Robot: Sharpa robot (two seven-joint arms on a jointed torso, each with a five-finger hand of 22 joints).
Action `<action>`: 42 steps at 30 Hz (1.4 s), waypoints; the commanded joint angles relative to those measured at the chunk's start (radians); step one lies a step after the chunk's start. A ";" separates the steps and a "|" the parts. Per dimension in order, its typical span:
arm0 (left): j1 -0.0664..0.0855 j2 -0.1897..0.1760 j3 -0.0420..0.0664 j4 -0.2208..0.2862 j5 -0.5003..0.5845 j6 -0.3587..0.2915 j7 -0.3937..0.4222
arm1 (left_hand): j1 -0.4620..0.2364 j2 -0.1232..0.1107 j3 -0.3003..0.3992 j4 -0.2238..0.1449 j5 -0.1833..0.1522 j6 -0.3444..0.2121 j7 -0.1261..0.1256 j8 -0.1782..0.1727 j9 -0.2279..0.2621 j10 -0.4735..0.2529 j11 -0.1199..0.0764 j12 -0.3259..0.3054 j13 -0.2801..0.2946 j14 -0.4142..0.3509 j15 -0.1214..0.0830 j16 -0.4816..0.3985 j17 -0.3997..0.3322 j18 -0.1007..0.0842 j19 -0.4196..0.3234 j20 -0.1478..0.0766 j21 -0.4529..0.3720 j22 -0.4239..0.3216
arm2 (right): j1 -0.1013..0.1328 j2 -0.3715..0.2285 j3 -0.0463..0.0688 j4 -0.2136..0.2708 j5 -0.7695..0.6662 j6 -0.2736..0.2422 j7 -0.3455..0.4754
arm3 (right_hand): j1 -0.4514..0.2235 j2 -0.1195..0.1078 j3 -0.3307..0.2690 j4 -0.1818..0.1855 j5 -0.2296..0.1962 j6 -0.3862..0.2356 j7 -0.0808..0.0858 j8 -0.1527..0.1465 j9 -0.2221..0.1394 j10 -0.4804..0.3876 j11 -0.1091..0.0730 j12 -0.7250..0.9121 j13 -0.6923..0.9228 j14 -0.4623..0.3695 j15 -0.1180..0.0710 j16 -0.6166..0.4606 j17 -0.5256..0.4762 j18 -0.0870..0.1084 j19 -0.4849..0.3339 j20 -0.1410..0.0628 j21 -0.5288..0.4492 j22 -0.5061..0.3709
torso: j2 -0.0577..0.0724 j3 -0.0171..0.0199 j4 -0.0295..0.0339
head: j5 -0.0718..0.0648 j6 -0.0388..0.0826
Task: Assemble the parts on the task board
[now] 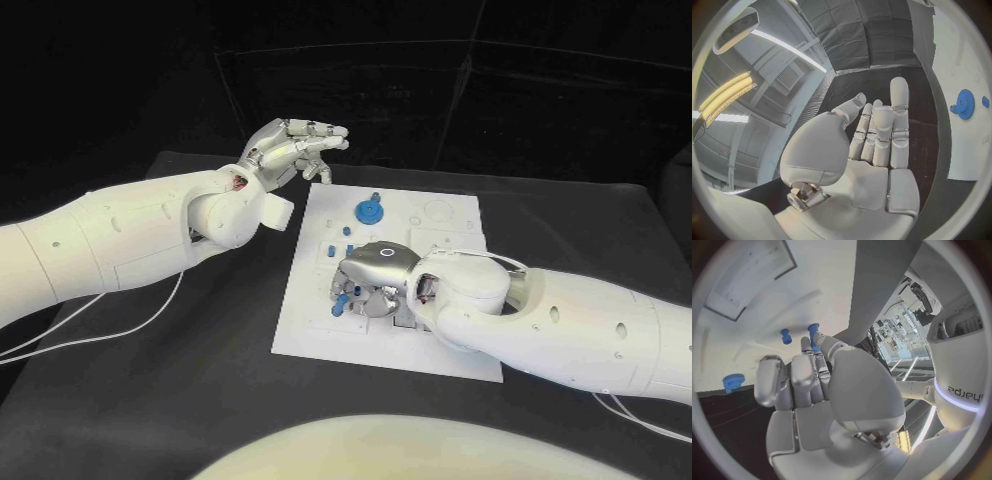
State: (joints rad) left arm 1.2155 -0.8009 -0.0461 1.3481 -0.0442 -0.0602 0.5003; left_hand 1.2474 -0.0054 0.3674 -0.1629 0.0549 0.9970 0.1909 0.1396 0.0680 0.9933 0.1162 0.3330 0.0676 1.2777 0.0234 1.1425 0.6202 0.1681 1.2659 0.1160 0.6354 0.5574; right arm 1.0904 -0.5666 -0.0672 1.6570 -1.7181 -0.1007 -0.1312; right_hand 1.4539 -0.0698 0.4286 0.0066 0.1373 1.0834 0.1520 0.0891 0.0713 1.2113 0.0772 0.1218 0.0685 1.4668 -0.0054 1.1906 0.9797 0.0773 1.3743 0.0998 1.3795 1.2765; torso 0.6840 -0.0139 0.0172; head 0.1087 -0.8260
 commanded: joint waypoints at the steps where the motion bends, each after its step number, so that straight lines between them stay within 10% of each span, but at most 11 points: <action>1: 0.002 0.002 0.001 0.000 0.003 0.015 -0.001 | 0.009 0.002 0.000 -0.006 0.002 -0.007 0.000 0.004 0.000 -0.007 0.001 0.006 0.000 -0.009 0.001 -0.005 -0.001 0.014 -0.002 0.003 -0.003 -0.001 | 0.002 -0.001 0.001 0.002 -0.022 -0.007 -0.010 | -0.011 -0.001 0.005 0.000 0.007 0.005 0.004 0.004 0.002 0.005 0.003 -0.005 0.000 0.015 0.001 0.001 -0.002 -0.006 -0.004 0.004 0.003 0.000 | 0.000 -0.0003 0.0008 | -0.002 0.000; 20: 0.001 0.003 0.000 0.000 0.003 0.016 -0.003 | 0.009 0.002 0.000 -0.006 0.002 -0.007 0.000 0.004 0.000 -0.007 0.001 0.006 0.000 -0.009 0.001 -0.005 -0.001 0.014 -0.002 0.003 -0.003 -0.001 | 0.002 0.016 0.001 -0.001 -0.035 0.038 -0.020 | -0.065 -0.034 -0.010 0.015 0.019 -0.011 0.009 -0.010 -0.002 -0.027 0.013 -0.036 -0.005 0.008 0.009 -0.009 -0.023 -0.001 -0.021 0.009 -0.011 -0.020 | 0.000 -0.0017 0.0025 | -0.006 0.001; 42: 0.002 0.002 0.000 -0.007 0.003 0.020 -0.018 | 0.008 0.004 -0.001 -0.006 0.003 -0.010 0.001 0.005 0.000 -0.011 0.002 0.008 -0.001 -0.013 0.002 -0.006 -0.006 0.014 -0.003 0.003 -0.005 -0.003 | 0.002 0.022 0.001 -0.004 -0.017 -0.039 0.022 | -0.109 -0.073 -0.044 0.028 0.023 -0.091 0.015 -0.029 -0.008 -0.085 0.026 -0.058 -0.005 -0.003 0.021 -0.030 -0.063 0.008 -0.050 0.021 -0.039 -0.059 | 0.000 -0.0006 0.0013 | -0.008 0.001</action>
State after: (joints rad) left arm 1.2156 -0.7994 -0.0463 1.3415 -0.0442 -0.0548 0.4852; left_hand 1.2520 -0.0009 0.3674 -0.1629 0.0549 0.9934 0.1945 0.1396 0.0680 0.9897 0.1198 0.3370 0.0676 1.2703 0.0233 1.1425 0.6147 0.1681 1.2659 0.1160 0.6354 0.5556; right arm 1.0908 -0.5440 -0.0667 1.6524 -1.7413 -0.1163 -0.1257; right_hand 1.3491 -0.1423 0.3826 0.0348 0.1571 0.9909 0.1672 0.0629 0.0645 1.1230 0.1038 0.0676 0.0650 1.4634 0.0126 1.1586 0.9139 0.0774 1.3237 0.1223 1.3383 1.2147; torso 0.6840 -0.0142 0.0173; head 0.1012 -0.8254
